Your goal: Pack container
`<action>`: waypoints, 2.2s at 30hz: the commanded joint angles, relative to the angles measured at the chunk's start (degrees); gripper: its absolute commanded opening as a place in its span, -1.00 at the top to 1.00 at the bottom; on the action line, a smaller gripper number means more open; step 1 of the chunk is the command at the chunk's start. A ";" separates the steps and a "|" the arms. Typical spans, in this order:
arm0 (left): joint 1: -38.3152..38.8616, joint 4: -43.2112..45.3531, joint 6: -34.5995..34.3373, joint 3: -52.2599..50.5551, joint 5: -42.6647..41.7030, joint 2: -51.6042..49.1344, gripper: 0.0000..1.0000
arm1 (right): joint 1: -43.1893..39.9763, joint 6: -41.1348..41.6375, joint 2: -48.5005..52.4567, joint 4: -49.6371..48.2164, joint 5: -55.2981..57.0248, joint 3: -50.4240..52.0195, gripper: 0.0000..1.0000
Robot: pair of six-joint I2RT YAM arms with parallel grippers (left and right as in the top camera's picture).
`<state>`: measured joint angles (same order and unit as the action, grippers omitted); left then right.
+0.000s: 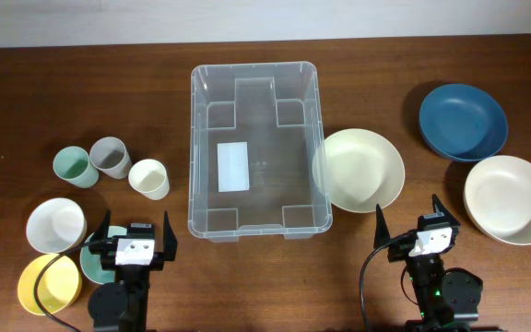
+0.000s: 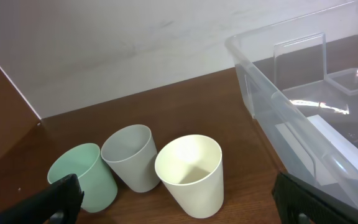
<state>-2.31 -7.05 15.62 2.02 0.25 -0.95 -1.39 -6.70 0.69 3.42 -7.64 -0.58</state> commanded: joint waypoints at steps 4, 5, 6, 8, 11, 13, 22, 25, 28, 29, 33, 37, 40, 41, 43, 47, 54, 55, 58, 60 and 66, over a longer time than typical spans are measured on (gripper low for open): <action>0.07 0.37 -0.57 -0.50 -0.46 0.33 -1.00 | 0.35 -0.37 -0.48 0.28 -0.33 0.26 -0.98; 0.07 0.39 -0.57 -0.50 -0.46 0.33 -0.99 | 0.37 -0.37 -0.48 0.28 -0.33 0.26 -0.98; 0.07 0.39 -0.57 -0.50 -0.46 0.33 -0.99 | 0.37 -0.37 -0.48 0.28 -0.33 0.26 -0.98; 0.07 0.39 -0.57 -0.50 -0.46 0.33 -0.99 | 0.37 -0.37 -0.48 0.28 -0.33 0.26 -0.98; 0.07 0.39 -0.57 -0.50 -0.46 0.33 -0.99 | 0.35 -0.37 -0.48 0.28 -0.33 0.26 -0.98; 0.07 0.39 -0.57 -0.50 -0.46 0.33 -1.00 | 0.37 -0.37 -0.48 0.28 -0.33 0.26 -0.98; 0.07 0.37 -0.57 -0.50 -0.46 0.33 -0.99 | 0.37 -0.37 -0.48 0.28 -0.33 0.26 -0.98; 0.07 0.39 -0.57 -0.50 -0.46 0.33 -0.99 | 0.37 -0.37 -0.48 0.28 -0.33 0.26 -0.99; 0.07 0.37 -0.57 -0.50 -0.46 0.33 -1.00 | 0.35 -0.37 -0.48 0.28 -0.33 0.26 -0.98; 0.07 0.39 -0.57 -0.50 -0.46 0.33 -0.99 | 0.37 -0.37 -0.48 0.28 -0.33 0.26 -0.98; 0.07 0.39 -0.57 -0.50 -0.44 0.33 -0.99 | 0.35 -0.35 -0.48 -0.61 -0.31 0.26 -0.97; 0.07 0.39 -0.57 -0.50 -0.44 0.33 -0.99 | 0.31 5.20 0.85 0.46 -0.31 0.26 -0.98; 0.07 0.39 -0.57 -0.50 -0.46 0.33 -1.00 | 0.26 8.96 3.39 0.68 -0.28 -0.33 -0.98; 0.07 0.39 -0.57 -0.50 -0.46 0.33 -0.99 | 0.26 8.96 4.68 0.72 0.39 -1.18 -0.98; 0.07 0.39 -0.57 -0.50 -0.46 0.33 -0.99 | 0.24 8.94 7.54 0.76 1.46 -3.63 -0.98; 0.07 0.39 -0.57 -0.50 -0.46 0.33 -1.00 | 0.24 9.64 18.18 2.82 2.01 -12.41 -0.98; 0.07 0.39 -0.57 -0.50 -0.46 0.33 -0.99 | -0.39 18.10 43.08 14.12 2.95 -34.67 -0.97; 0.07 0.39 -0.57 -0.50 -0.46 0.33 -0.99 | -0.85 19.98 45.66 16.63 2.91 -37.18 -0.97; 0.07 0.39 -0.57 -0.50 -0.46 0.33 -1.00 | -3.06 23.52 56.30 30.56 1.81 -48.98 -0.98; 0.07 0.39 -0.57 -0.50 -0.46 0.33 -0.99 | -4.00 23.52 61.48 35.01 0.61 -53.66 -0.98; 0.07 0.39 -0.57 -0.50 -0.46 0.33 -0.99 | -6.91 23.63 71.60 37.11 -3.06 -55.84 -0.98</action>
<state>-2.31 -6.83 15.42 2.02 0.25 -0.95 -6.37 15.68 68.71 40.77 -6.85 -55.99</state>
